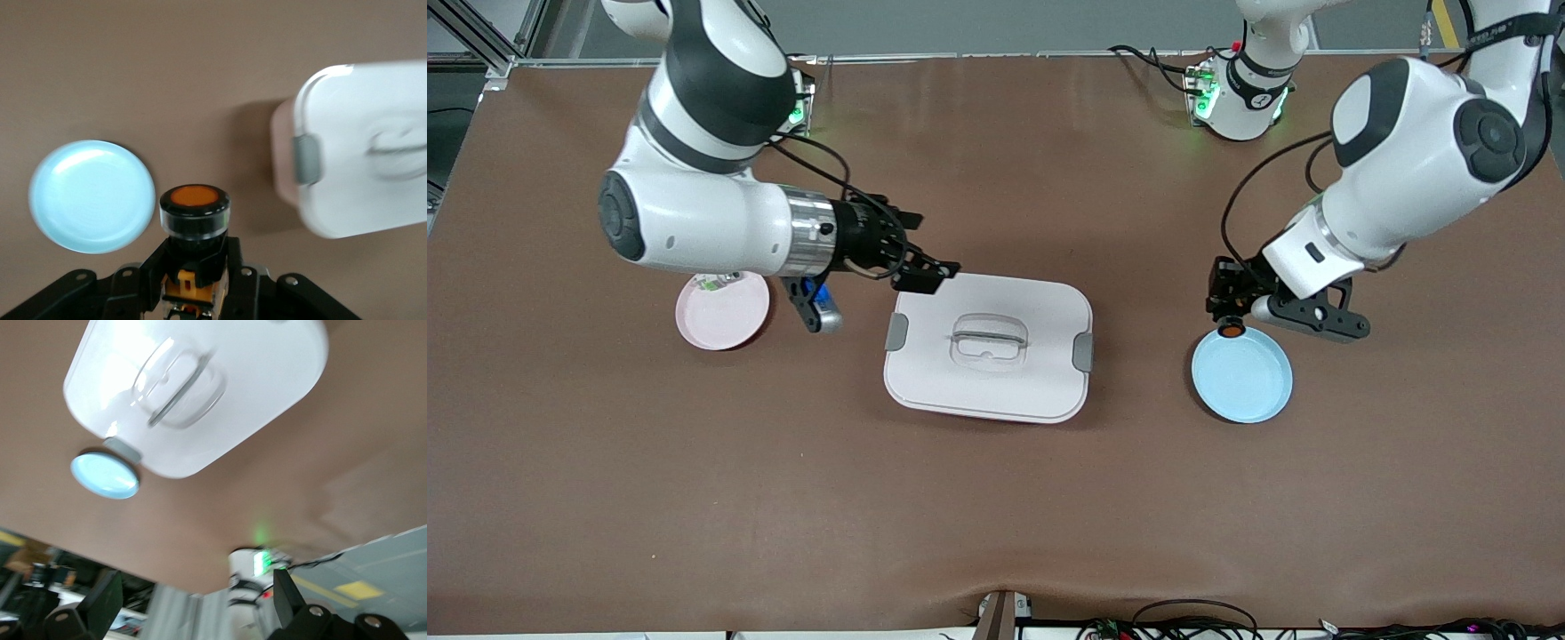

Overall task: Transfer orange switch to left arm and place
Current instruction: 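Lower the switch onto the blue plate while the right gripper withdraws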

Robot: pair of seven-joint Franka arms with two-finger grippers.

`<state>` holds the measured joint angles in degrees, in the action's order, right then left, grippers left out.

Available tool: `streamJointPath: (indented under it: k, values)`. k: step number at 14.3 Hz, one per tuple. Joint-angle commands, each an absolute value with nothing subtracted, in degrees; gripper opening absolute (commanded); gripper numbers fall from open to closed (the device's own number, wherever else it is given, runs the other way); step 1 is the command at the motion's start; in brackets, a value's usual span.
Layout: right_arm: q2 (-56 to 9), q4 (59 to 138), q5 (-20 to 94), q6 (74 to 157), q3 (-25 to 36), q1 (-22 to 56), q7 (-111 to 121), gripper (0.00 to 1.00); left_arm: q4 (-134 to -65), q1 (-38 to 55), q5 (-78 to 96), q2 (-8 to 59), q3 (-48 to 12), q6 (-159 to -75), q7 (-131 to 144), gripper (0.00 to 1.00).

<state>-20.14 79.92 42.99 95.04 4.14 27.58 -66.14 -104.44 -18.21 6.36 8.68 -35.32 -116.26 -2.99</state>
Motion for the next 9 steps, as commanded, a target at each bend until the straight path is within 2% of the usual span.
streamJointPath:
  k: [1, 3, 5, 9]
  values:
    - [-15.6, 85.1, 37.2, 93.1, 3.3, 26.3, -57.9, 1.0, -104.2, -19.9, -0.6, 11.8, -35.9, -115.3, -13.8, 0.0]
    - [-12.6, 88.8, 30.9, 92.1, 3.3, 25.3, -50.4, 1.0, -105.3, -21.2, -3.9, 13.2, -35.8, -115.3, -22.3, 0.0]
    - [-10.1, 91.7, 27.8, 91.8, 3.3, 23.8, -44.6, 1.0, -105.4, -23.4, -9.9, 18.5, -35.9, -116.0, -31.3, 0.0]
    - [-9.0, 94.8, 24.9, 88.8, 3.3, 17.7, -31.5, 1.0, -105.6, -23.6, -17.8, 24.9, -35.9, -118.8, -37.2, 0.0]
